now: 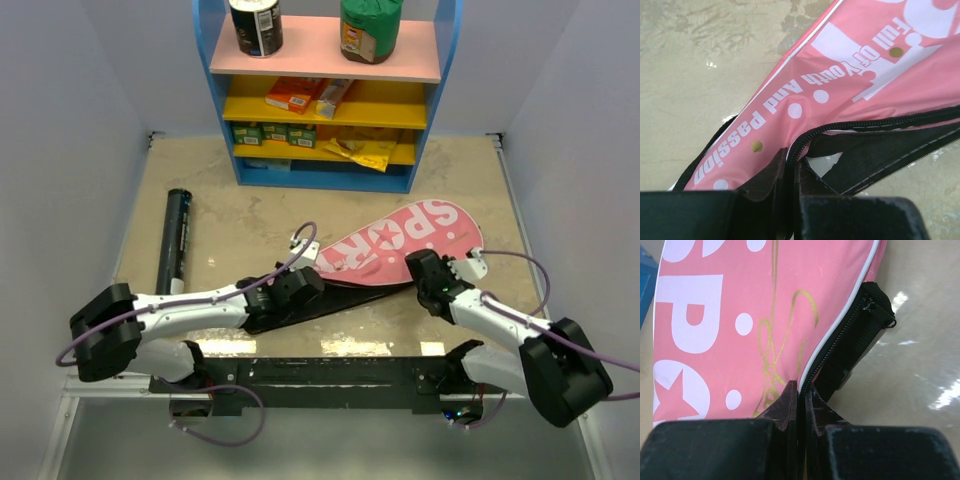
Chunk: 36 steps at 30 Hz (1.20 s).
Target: Pack up the badminton gear
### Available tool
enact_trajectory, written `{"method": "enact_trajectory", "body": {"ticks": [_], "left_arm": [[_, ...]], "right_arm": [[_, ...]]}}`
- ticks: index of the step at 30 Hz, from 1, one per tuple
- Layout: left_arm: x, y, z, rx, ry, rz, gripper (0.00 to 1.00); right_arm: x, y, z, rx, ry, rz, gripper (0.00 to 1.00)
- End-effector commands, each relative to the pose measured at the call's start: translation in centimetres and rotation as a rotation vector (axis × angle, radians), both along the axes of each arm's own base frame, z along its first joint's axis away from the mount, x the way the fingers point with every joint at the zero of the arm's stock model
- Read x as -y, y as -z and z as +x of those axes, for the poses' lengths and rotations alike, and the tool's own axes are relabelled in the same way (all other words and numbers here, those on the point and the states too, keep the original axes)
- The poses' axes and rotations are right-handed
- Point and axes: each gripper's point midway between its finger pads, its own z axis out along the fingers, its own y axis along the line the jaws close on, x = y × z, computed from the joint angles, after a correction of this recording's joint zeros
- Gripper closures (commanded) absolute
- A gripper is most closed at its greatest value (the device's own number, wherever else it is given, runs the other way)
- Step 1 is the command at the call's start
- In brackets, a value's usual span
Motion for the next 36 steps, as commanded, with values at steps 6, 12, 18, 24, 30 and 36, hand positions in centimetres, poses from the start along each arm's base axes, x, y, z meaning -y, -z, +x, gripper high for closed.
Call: {"method": "enact_trajectory", "body": {"ticks": [6, 12, 18, 24, 30, 36], "left_arm": [[1.5, -8.7, -0.6, 0.114, 0.053, -0.367, 0.5], [1.3, -10.8, -1.9, 0.125, 0.116, -0.452, 0.24], [1.5, -10.8, -1.2, 0.139, 0.094, -0.438, 0.24], [2.6, -8.9, 0.8, 0.157, 0.035, -0.362, 0.27], [6.1, -7.6, 3.0, 0.136, 0.076, -0.34, 0.28], [9.0, -4.6, 5.2, 0.092, 0.091, -0.324, 0.3]], "right_arm": [[-7.5, 0.3, 2.2, -0.058, -0.298, 0.144, 0.86], [-7.7, 0.7, 2.1, -0.07, -0.308, 0.142, 0.68], [-6.8, -0.6, 1.3, -0.098, -0.314, 0.097, 0.61], [-5.8, -4.6, 0.2, -0.081, -0.381, 0.028, 0.54], [-3.1, -7.1, -0.8, -0.141, -0.326, -0.094, 0.5], [-1.8, -7.8, -0.4, -0.189, -0.303, -0.192, 0.46]]}}
